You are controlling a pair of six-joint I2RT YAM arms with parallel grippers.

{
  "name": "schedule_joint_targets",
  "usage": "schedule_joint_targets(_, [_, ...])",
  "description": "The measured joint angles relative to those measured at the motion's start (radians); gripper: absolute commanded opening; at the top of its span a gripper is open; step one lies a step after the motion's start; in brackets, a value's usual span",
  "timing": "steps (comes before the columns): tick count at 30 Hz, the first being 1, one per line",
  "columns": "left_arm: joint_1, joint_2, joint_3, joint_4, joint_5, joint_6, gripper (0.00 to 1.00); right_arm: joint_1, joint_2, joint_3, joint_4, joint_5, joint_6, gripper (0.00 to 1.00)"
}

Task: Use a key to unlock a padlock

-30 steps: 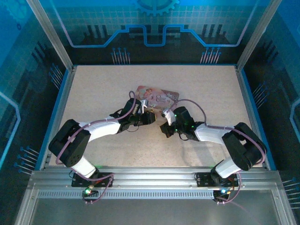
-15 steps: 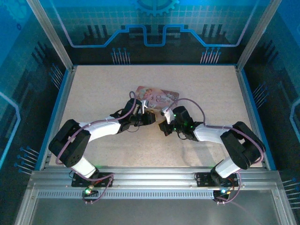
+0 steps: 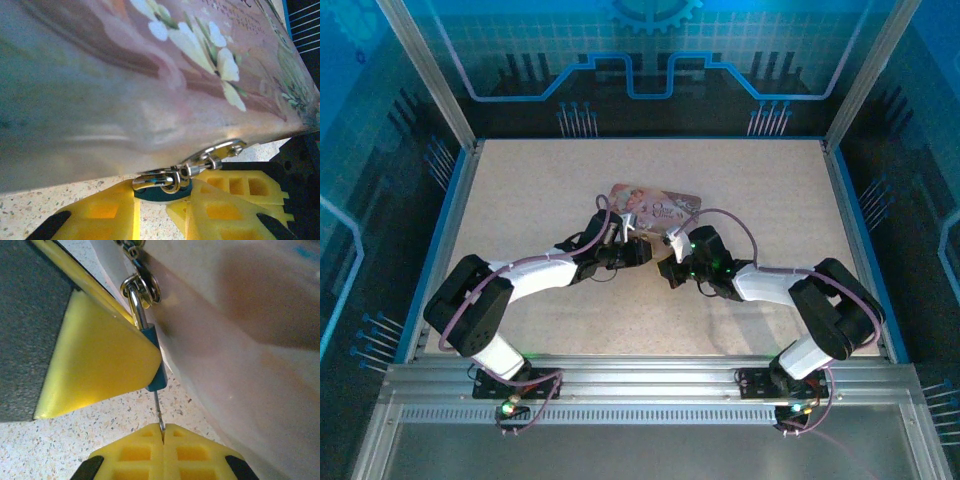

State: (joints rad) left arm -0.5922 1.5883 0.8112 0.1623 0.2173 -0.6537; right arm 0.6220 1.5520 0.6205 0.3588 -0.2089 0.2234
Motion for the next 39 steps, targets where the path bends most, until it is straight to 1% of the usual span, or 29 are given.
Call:
schedule_joint_targets(17, [0.000,-0.005,0.000,0.000,-0.001,-0.003,0.25,0.000,0.012,-0.002,0.041,0.001,0.017,0.00])
schedule_joint_targets(30, [0.000,-0.011,0.013,-0.010,-0.014,-0.028,0.25,0.000,0.048,-0.002,0.148,0.011,0.024,0.00])
schedule_joint_targets(39, [0.001,-0.009,0.013,-0.005,-0.019,-0.031,0.24,-0.001,0.053,-0.002,0.159,0.011,0.039,0.00])
